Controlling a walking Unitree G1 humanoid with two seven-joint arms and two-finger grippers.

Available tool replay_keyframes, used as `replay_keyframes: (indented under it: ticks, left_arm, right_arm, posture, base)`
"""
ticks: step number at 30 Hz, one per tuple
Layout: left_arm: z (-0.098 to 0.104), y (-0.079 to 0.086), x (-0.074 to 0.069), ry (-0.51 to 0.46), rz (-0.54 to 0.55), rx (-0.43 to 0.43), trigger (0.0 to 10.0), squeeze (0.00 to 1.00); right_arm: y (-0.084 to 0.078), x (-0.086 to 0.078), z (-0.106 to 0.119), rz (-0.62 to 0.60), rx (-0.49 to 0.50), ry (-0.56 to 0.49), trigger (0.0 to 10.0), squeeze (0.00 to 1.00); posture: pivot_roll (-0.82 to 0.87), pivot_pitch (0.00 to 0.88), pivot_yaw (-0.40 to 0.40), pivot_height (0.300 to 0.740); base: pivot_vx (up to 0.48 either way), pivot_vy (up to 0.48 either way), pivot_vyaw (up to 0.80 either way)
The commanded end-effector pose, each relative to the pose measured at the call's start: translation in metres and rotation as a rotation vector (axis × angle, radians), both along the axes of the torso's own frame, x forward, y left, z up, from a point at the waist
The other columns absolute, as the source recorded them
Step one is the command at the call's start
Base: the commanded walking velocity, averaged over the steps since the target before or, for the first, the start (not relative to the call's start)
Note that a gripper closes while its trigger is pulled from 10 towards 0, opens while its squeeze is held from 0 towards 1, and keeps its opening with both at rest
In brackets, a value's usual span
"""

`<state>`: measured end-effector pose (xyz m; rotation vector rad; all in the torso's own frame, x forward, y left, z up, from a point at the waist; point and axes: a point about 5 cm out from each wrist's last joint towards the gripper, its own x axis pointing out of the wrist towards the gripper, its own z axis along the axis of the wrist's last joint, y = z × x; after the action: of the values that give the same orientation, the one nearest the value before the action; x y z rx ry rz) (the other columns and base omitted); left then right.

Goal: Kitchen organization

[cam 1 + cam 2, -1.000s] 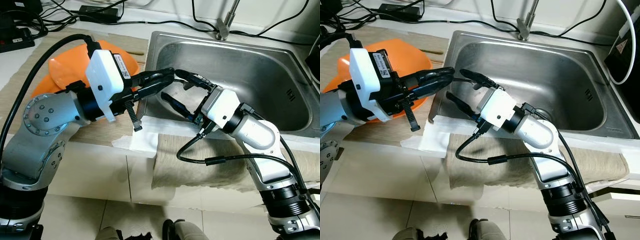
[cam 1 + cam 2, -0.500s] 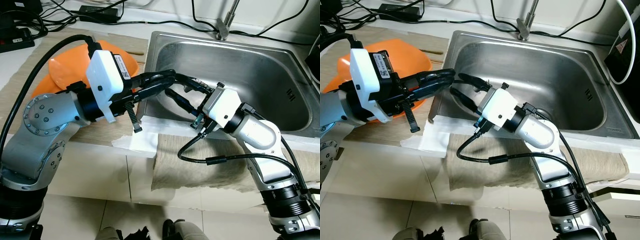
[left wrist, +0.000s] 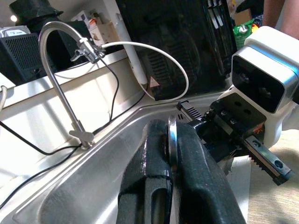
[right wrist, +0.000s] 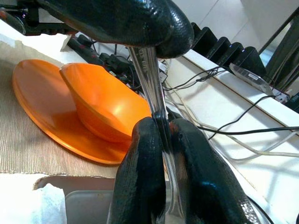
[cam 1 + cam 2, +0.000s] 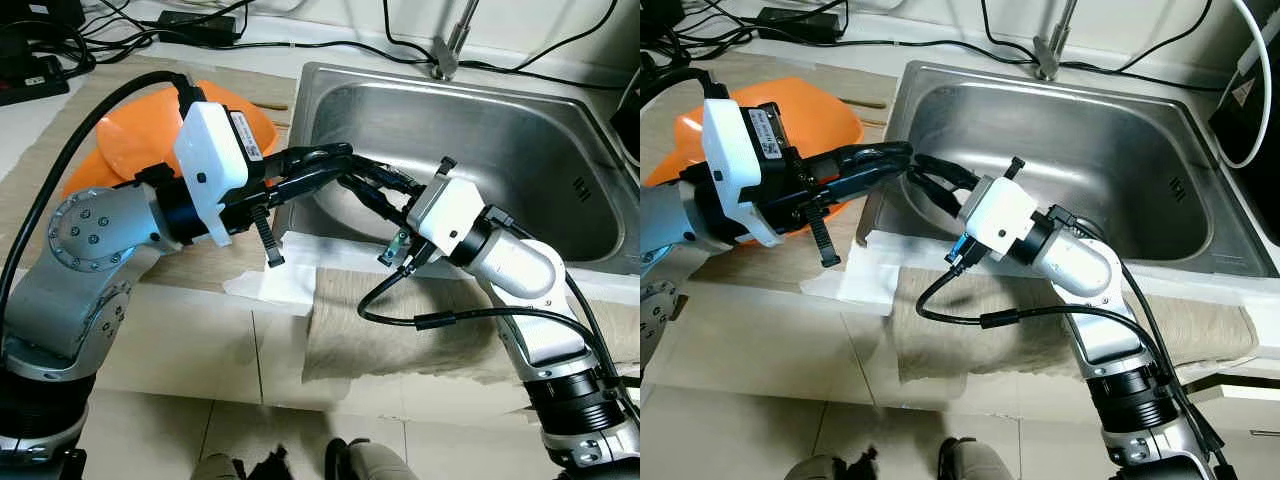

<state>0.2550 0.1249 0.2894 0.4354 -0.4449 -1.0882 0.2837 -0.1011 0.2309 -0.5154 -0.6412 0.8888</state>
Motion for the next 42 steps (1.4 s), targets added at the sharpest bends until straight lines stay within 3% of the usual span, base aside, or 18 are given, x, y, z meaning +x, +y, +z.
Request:
replay_keyframes:
  ticks: [1,6,7,8,21,22,23,32,36,42]
  left_arm:
    - [0.004,-0.002,-0.001,-0.027,-0.005,-0.003,0.0,0.00]
    - [0.004,-0.003,-0.001,-0.032,-0.008,-0.006,0.0,0.00]
    - [0.005,-0.004,-0.001,-0.032,-0.009,-0.019,10.0,0.00]
    - [0.006,-0.004,-0.001,-0.031,-0.011,-0.027,10.0,1.00]
    - [0.017,0.002,0.001,-0.075,0.038,-0.088,10.0,1.00]
    - [0.019,0.003,0.001,-0.079,0.045,-0.106,10.0,0.06]
    - [0.020,0.004,0.001,-0.083,0.051,-0.119,10.0,0.00]
    - [0.030,0.014,0.004,-0.124,0.115,-0.167,10.0,0.00]
    - [0.023,0.017,0.006,-0.102,0.149,-0.133,10.0,0.00]
    - [-0.002,0.017,0.001,-0.001,0.137,-0.007,10.0,0.00]
  right_arm:
    - [-0.002,-0.002,-0.004,0.004,0.000,0.021,0.0,0.00]
    - [-0.003,-0.003,-0.004,0.004,-0.002,0.021,0.0,0.00]
    - [-0.004,-0.003,-0.005,0.005,-0.003,0.020,0.0,0.00]
    - [-0.004,-0.003,-0.005,0.006,-0.003,0.020,0.0,0.00]
    - [-0.009,0.000,-0.005,-0.009,-0.016,0.021,0.0,0.00]
    - [-0.010,0.001,-0.005,-0.018,-0.016,0.021,0.0,0.00]
    - [-0.012,0.002,-0.005,-0.027,-0.017,0.022,0.0,0.00]
    - [-0.047,0.029,-0.002,-0.197,-0.010,0.019,0.0,0.00]
    - [-0.055,0.044,0.004,-0.242,0.007,0.024,0.0,0.00]
    - [-0.061,0.073,0.000,-0.265,-0.011,0.136,0.0,0.00]
  posture:
    - [-0.13,0.148,-0.071,0.740]
    - [-0.13,0.141,-0.072,0.740]
    - [-0.13,0.138,-0.072,0.740]
    - [-0.13,0.138,-0.072,0.740]
    - [-0.13,0.139,-0.079,0.740]
    - [-0.12,0.139,-0.081,0.740]
    - [-0.12,0.139,-0.081,0.740]
    - [-0.13,0.141,-0.078,0.740]
    - [-0.13,0.138,-0.077,0.740]
    - [-0.12,0.144,-0.084,0.740]
  base:
    - [0.000,0.000,0.00]
    - [0.000,0.000,0.00]
    - [0.000,0.000,0.00]
    - [0.000,0.000,0.00]
    - [0.000,0.000,0.00]
    - [0.000,0.000,0.00]
    - [0.000,0.000,0.00]
    - [0.000,0.000,0.00]
    - [0.000,0.000,0.00]
    - [0.000,0.000,0.00]
